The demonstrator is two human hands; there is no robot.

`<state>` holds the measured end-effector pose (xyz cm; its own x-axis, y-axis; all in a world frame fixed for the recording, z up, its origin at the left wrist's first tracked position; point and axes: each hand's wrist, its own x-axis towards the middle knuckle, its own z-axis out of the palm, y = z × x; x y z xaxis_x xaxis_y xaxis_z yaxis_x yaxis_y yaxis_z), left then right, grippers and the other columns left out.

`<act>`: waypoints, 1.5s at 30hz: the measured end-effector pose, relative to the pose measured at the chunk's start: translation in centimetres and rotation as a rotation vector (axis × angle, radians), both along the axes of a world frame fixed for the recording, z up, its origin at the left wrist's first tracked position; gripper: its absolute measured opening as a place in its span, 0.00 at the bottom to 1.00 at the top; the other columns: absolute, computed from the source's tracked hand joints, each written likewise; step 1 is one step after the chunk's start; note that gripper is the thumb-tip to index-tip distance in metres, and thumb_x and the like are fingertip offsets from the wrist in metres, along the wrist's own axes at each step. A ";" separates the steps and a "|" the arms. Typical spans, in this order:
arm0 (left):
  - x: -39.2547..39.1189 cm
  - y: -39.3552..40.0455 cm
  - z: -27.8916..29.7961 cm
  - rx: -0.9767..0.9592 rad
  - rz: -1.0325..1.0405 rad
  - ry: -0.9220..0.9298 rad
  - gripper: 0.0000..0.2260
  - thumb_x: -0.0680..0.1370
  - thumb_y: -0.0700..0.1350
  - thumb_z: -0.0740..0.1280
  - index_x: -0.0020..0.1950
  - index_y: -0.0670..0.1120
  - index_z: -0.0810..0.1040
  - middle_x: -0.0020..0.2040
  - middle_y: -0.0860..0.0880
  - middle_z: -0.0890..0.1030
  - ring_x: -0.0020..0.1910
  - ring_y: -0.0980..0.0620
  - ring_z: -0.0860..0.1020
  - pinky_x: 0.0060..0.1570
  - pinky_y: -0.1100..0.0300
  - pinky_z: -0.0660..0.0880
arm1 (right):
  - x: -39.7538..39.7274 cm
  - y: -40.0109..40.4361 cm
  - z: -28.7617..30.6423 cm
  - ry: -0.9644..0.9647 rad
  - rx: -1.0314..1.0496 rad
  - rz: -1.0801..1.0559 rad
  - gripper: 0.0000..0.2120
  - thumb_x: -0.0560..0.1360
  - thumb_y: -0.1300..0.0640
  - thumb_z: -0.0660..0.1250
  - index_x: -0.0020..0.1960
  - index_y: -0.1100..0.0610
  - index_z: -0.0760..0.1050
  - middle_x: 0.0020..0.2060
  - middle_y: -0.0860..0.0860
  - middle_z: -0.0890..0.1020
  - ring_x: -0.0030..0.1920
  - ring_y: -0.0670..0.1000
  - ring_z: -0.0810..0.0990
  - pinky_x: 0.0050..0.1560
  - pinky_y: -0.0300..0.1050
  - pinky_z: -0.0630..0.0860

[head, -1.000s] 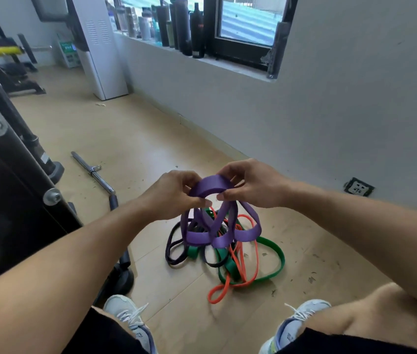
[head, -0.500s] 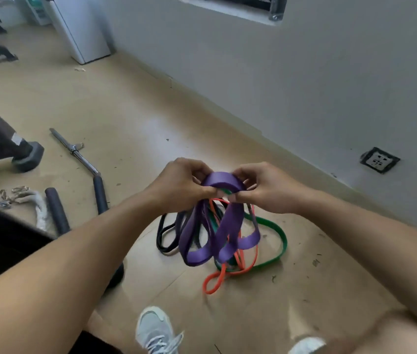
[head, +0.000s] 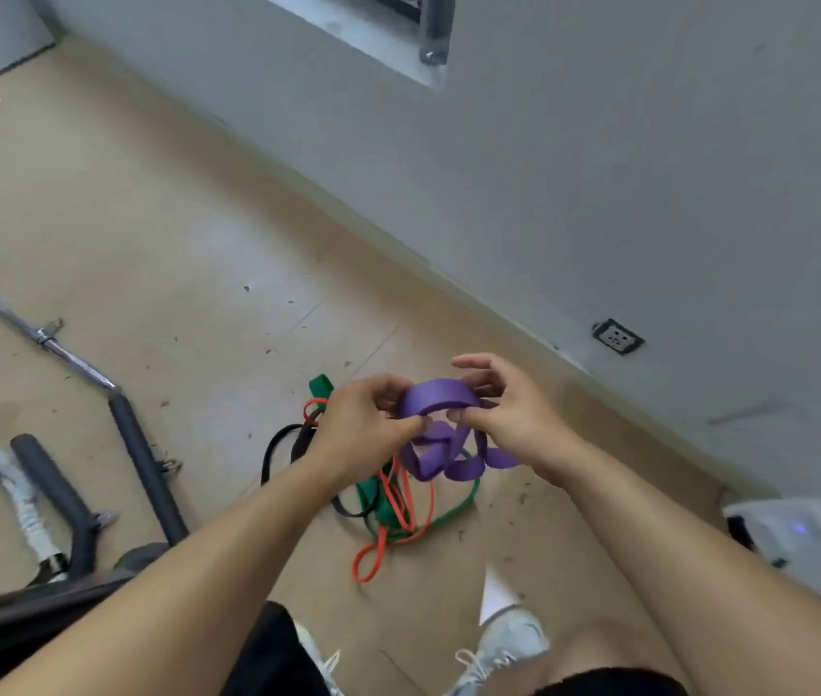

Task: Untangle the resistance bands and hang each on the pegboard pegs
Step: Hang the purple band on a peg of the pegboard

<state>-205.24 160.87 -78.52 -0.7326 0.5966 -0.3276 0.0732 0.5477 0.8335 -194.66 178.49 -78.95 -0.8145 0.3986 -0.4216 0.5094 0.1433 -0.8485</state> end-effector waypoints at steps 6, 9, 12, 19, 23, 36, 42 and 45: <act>1.9 1.0 22.3 0.017 -0.063 -0.004 0.13 0.68 0.42 0.78 0.52 0.51 0.85 0.43 0.57 0.85 0.45 0.61 0.83 0.50 0.62 0.80 | 2.9 -1.0 23.1 0.006 0.001 -0.094 0.22 0.65 0.62 0.73 0.57 0.47 0.79 0.53 0.50 0.83 0.56 0.52 0.83 0.57 0.41 0.80; 2.4 1.0 32.0 0.035 -0.107 -0.005 0.13 0.69 0.43 0.77 0.52 0.55 0.84 0.43 0.59 0.85 0.46 0.63 0.82 0.51 0.58 0.81 | 4.3 -1.3 33.6 0.023 0.032 -0.090 0.20 0.63 0.54 0.72 0.55 0.47 0.81 0.52 0.47 0.86 0.53 0.47 0.84 0.55 0.37 0.79; 2.8 1.5 39.1 0.075 -0.175 0.013 0.12 0.69 0.43 0.79 0.48 0.55 0.82 0.43 0.57 0.85 0.46 0.61 0.83 0.50 0.59 0.81 | 6.2 -1.0 40.9 -0.005 0.066 -0.082 0.19 0.70 0.63 0.78 0.59 0.52 0.83 0.52 0.48 0.87 0.51 0.45 0.83 0.54 0.32 0.76; 5.3 6.9 46.8 0.196 -0.359 0.096 0.13 0.68 0.42 0.81 0.46 0.55 0.82 0.40 0.61 0.84 0.44 0.62 0.83 0.45 0.69 0.79 | 11.8 1.5 48.3 0.105 0.175 -0.304 0.17 0.70 0.57 0.80 0.54 0.40 0.83 0.50 0.39 0.87 0.52 0.42 0.84 0.55 0.39 0.81; 7.5 11.7 49.0 0.246 -0.431 0.102 0.13 0.69 0.42 0.80 0.46 0.56 0.81 0.41 0.61 0.84 0.45 0.62 0.83 0.46 0.68 0.79 | 15.0 4.2 50.4 0.180 0.163 -0.454 0.18 0.70 0.59 0.81 0.56 0.46 0.83 0.51 0.41 0.87 0.54 0.42 0.84 0.54 0.37 0.79; 15.5 26.8 51.6 0.124 -0.566 0.175 0.27 0.75 0.49 0.74 0.72 0.56 0.72 0.66 0.57 0.75 0.67 0.58 0.70 0.64 0.58 0.69 | 23.1 17.8 51.5 0.193 0.267 -0.723 0.18 0.71 0.53 0.80 0.58 0.43 0.83 0.50 0.38 0.86 0.53 0.39 0.83 0.58 0.40 0.80; 17.5 30.7 51.7 0.087 -0.658 0.167 0.28 0.73 0.47 0.75 0.71 0.56 0.72 0.68 0.55 0.75 0.68 0.53 0.72 0.60 0.62 0.68 | 22.8 21.6 51.2 0.225 0.318 -0.869 0.15 0.72 0.54 0.79 0.57 0.48 0.83 0.49 0.40 0.86 0.51 0.40 0.84 0.52 0.35 0.79; 17.4 31.8 51.9 0.047 -0.696 0.171 0.32 0.74 0.46 0.75 0.76 0.57 0.67 0.72 0.54 0.72 0.71 0.52 0.71 0.63 0.59 0.69 | 21.8 22.9 49.7 0.219 0.336 -0.934 0.13 0.74 0.54 0.77 0.58 0.48 0.83 0.48 0.41 0.87 0.50 0.42 0.84 0.53 0.39 0.81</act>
<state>-187.84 192.67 -26.63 -0.2156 0.9548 -0.2045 0.5241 0.2898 0.8009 -172.82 201.40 -29.26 -0.1623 0.9855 -0.0492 0.3775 0.0160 -0.9259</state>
